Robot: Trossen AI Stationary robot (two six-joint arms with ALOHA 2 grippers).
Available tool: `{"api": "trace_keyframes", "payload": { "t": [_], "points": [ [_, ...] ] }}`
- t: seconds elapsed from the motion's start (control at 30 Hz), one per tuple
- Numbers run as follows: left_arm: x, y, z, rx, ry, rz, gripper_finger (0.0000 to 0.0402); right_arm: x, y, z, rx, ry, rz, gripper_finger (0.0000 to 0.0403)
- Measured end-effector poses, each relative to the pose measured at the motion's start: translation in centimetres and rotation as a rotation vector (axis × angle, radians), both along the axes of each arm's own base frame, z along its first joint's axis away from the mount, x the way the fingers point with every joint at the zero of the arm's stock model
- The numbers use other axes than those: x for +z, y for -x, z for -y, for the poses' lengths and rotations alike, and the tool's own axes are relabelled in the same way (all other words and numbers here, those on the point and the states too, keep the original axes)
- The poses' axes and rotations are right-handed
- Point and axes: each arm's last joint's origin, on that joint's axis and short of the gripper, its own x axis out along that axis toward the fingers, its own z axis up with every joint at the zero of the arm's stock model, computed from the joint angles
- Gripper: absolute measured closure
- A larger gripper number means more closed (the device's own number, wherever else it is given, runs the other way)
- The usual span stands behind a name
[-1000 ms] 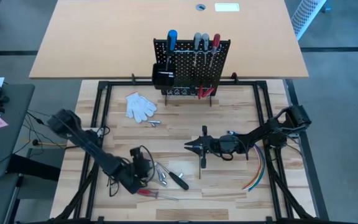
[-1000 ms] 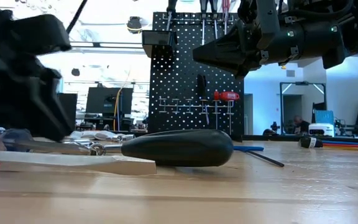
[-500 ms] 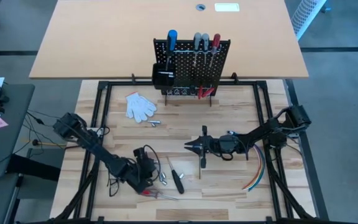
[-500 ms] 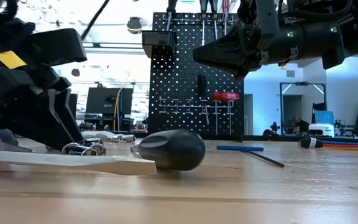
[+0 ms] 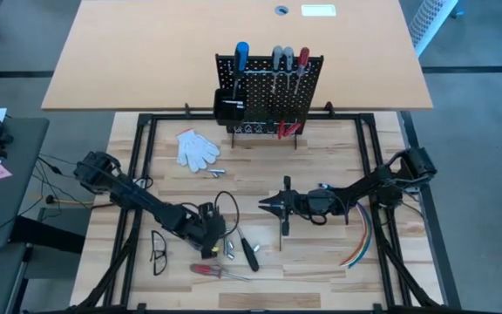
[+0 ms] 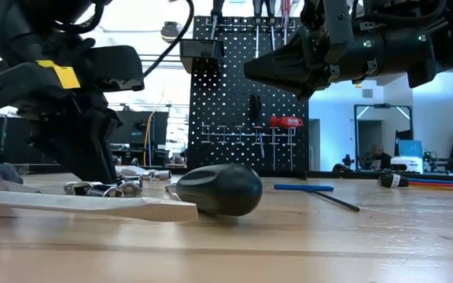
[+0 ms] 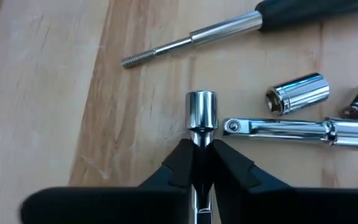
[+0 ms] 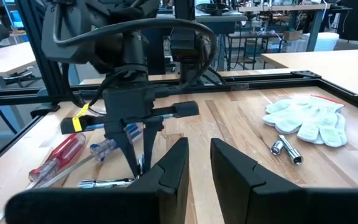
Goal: Hang tools onto peg board
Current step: Put the extension bar in the pegboard bin
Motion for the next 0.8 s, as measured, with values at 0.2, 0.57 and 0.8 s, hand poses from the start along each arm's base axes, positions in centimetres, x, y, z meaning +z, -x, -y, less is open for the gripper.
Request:
{"api": "trace_keyframes", "payload": {
  "t": [0.2,0.57,0.8],
  "points": [
    [2.9,1.6,-0.9,0.009,-0.068,0.03,0.0378,0.0,0.0,0.0,0.0,0.0,-0.001,0.0326],
    [16.0,1.4,-2.6,0.126,-0.475,0.677,0.0378,0.0,-0.1,0.2,-0.007,-0.001,0.004,0.0326],
    [24.6,-0.9,-7.1,0.215,-0.701,0.751,0.0378,0.0,-0.1,0.3,-0.009,-0.003,0.002,0.0326]
  ]
}}
